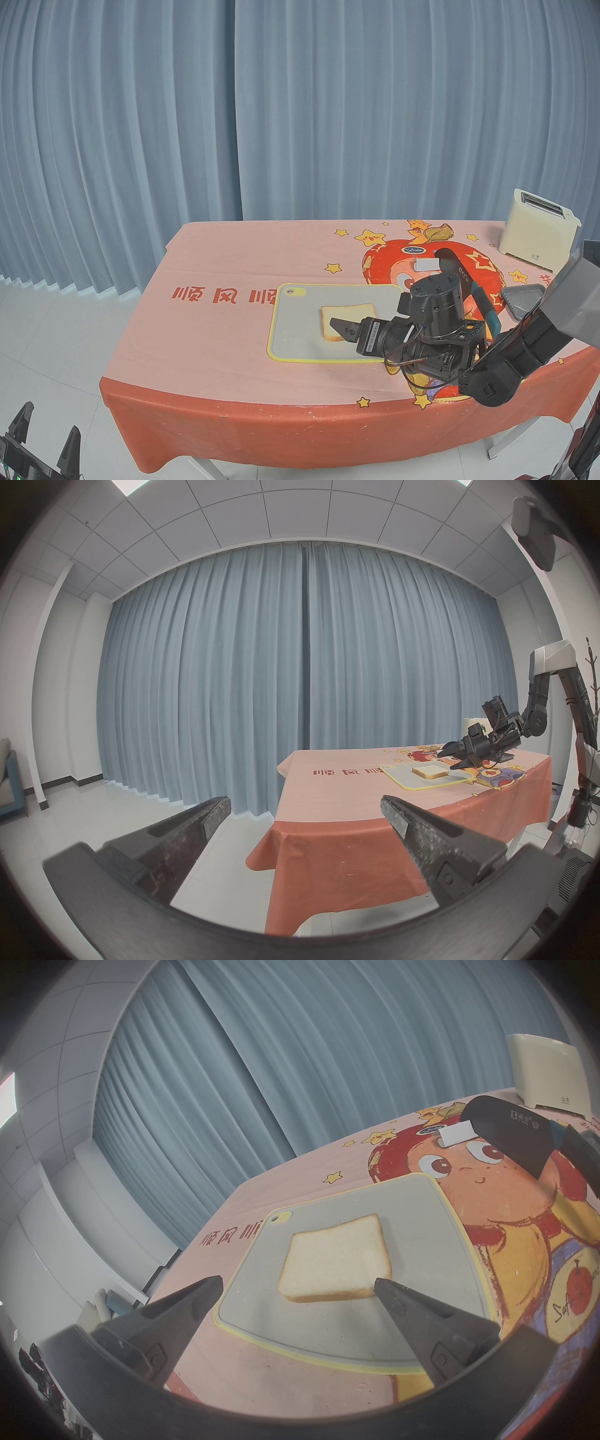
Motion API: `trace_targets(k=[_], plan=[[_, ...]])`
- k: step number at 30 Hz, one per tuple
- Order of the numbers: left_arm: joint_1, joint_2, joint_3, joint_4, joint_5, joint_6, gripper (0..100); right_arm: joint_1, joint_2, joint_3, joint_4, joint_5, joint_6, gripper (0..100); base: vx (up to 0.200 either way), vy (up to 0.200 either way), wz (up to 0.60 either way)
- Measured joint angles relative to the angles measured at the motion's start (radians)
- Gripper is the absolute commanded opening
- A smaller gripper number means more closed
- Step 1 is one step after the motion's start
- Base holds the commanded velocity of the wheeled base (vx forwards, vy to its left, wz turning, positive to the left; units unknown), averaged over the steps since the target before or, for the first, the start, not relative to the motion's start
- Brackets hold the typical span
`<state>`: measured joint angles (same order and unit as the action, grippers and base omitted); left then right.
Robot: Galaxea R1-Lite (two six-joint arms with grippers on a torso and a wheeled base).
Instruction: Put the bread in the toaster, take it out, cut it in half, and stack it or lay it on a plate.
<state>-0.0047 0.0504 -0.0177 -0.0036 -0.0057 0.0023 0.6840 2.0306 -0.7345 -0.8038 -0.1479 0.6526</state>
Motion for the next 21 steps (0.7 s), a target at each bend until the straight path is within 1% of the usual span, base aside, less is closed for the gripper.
trace_targets(k=[2,9,21], plan=[[0.000,0.000,0.000,0.000,0.000,0.000,100,0.000,-0.001,0.001,0.000,-0.003,0.009,100,0.000,0.000,0.00],[0.000,0.000,0.000,0.000,0.000,0.000,100,0.002,-0.012,0.014,-0.009,-0.005,0.011,100,0.000,0.000,0.00],[0.000,0.000,0.000,-0.001,0.000,-0.002,100,0.002,-0.093,0.049,-0.016,-0.002,0.006,100,0.000,0.000,0.00]])
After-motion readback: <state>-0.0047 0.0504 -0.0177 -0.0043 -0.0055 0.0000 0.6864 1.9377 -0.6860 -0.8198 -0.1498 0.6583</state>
